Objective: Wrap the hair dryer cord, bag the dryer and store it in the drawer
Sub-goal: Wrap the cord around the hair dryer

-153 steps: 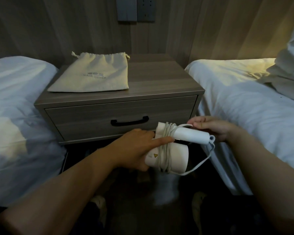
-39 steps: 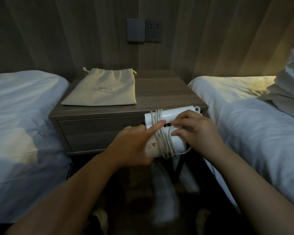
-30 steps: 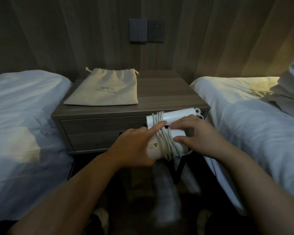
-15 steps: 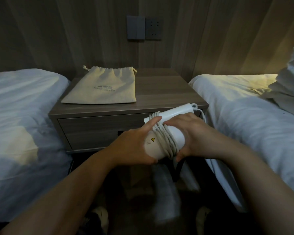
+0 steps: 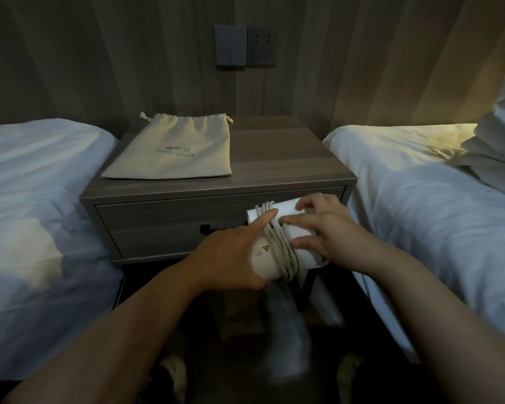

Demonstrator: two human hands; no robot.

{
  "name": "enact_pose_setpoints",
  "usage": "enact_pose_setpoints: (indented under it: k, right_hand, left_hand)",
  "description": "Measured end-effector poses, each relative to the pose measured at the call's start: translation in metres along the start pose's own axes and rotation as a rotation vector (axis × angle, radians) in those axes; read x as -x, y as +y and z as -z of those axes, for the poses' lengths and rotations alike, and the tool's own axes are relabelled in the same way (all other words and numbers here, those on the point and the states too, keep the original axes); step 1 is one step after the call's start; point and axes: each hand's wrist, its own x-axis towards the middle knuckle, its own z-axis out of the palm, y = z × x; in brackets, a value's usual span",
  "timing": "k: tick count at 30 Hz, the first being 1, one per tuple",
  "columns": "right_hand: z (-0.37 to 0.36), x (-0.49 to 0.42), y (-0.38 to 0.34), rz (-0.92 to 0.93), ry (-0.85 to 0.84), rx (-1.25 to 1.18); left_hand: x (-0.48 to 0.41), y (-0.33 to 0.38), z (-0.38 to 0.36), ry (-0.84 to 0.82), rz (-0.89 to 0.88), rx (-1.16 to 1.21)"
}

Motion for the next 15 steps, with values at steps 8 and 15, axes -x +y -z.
enact_pose_setpoints:
  k: [8,15]
  right_hand:
    - [0.017,0.004,0.007,-0.186,-0.209,-0.097]
    - [0.018,0.006,0.018,-0.293,-0.239,-0.252]
  left_hand:
    - [0.002,0.009,-0.010,0.058,-0.331,-0.327]
    - [-0.004,0.009,-0.006,0.087,-0.334,-0.230]
